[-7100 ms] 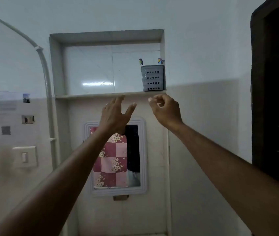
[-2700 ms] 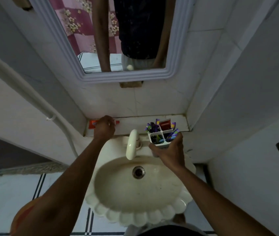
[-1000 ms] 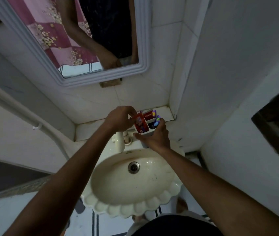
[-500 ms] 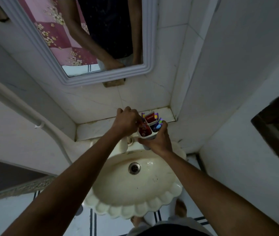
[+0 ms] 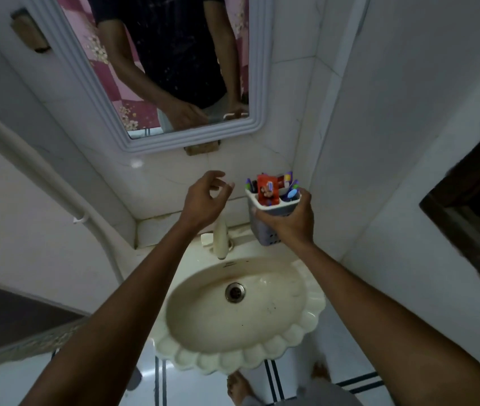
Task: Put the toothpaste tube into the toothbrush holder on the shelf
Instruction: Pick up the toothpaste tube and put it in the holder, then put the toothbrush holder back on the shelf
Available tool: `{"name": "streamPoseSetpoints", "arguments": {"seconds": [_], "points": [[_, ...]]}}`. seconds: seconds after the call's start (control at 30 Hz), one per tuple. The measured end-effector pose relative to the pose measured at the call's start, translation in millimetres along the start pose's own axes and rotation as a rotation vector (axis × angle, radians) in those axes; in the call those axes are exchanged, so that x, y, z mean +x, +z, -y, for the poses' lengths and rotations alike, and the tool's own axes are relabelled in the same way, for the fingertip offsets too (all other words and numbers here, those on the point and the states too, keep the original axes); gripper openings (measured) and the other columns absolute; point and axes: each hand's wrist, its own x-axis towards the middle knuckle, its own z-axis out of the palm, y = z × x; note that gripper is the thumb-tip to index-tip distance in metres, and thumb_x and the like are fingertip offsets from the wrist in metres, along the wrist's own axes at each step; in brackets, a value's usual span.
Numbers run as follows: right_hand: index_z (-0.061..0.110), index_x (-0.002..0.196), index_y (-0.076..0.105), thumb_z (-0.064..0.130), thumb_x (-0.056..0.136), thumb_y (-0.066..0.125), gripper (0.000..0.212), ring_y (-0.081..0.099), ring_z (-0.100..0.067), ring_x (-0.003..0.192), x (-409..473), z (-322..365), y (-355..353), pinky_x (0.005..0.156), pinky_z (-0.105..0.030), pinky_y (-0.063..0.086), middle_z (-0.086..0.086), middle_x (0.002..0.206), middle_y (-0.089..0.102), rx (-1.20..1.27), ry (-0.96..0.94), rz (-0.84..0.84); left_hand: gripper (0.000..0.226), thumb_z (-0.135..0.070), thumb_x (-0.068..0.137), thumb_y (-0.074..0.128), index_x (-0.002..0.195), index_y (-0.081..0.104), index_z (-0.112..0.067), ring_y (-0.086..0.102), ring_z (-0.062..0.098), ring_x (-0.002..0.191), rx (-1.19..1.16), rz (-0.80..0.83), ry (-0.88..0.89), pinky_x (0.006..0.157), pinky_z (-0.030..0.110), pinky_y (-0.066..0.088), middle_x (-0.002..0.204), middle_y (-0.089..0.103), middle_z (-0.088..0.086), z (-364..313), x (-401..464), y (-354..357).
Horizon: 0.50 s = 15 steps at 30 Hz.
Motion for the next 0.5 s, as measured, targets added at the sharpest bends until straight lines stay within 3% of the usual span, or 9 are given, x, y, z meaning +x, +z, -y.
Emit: {"name": "streamPoseSetpoints", "arguments": {"seconds": [0.07, 0.2, 0.33, 0.43, 0.5], "points": [[0.025, 0.139, 0.054, 0.071, 0.045, 0.097, 0.114, 0.07, -0.013, 0.111, 2.8, 27.8, -14.5, 0.094, -0.035, 0.06, 0.008, 0.127, 0.07, 0.033, -0.057, -0.04, 0.047, -0.051, 0.099, 0.071, 0.131, 0.07, -0.018, 0.071, 0.015, 0.11, 0.017, -0.05, 0.035, 0.093, 0.036, 0.058, 0.119, 0.076, 0.0, -20.1, -2.9, -10.4], [0.032, 0.136, 0.053, 0.071, 0.051, 0.1, 0.105, 0.071, -0.011, 0.111, 15.8, 96.1, -54.5, 0.095, -0.04, 0.062, 0.01, 0.128, 0.07, 0.109, -0.209, -0.076, 0.049, -0.053, 0.098, 0.07, 0.13, 0.071, -0.017, 0.068, 0.017, 0.116, 0.076, -0.173, 0.156, 0.101, 0.041, 0.056, 0.128, 0.074, 0.002, -79.7, -2.5, -38.8], [0.029, 0.135, 0.052, 0.067, 0.057, 0.102, 0.099, 0.07, -0.01, 0.107, 28.7, 171.2, -102.0, 0.09, -0.035, 0.062, 0.011, 0.124, 0.068, 0.16, -0.356, -0.109, 0.052, -0.054, 0.099, 0.069, 0.135, 0.067, -0.017, 0.065, 0.015, 0.12, 0.103, -0.282, 0.267, 0.101, 0.038, 0.056, 0.132, 0.07, 0.002, -156.6, 1.5, -74.2], [0.034, 0.129, 0.05, 0.07, 0.057, 0.1, 0.095, 0.066, 0.004, 0.103, 30.0, 234.4, -147.0, 0.087, -0.028, 0.061, 0.02, 0.116, 0.065, 0.206, -0.466, -0.138, 0.049, -0.05, 0.101, 0.068, 0.137, 0.066, -0.017, 0.063, 0.013, 0.122, 0.101, -0.382, 0.354, 0.099, 0.034, 0.055, 0.135, 0.069, 0.002, -220.9, 1.1, -103.5], [0.034, 0.127, 0.05, 0.075, 0.055, 0.096, 0.095, 0.068, 0.0, 0.103, 28.0, 275.8, -177.1, 0.085, -0.027, 0.061, 0.017, 0.116, 0.066, 0.234, -0.536, -0.148, 0.053, -0.054, 0.1, 0.067, 0.136, 0.066, -0.016, 0.064, 0.015, 0.122, 0.097, -0.436, 0.414, 0.1, 0.038, 0.057, 0.134, 0.069, 0.002, -259.5, 0.2, -121.9]]}}
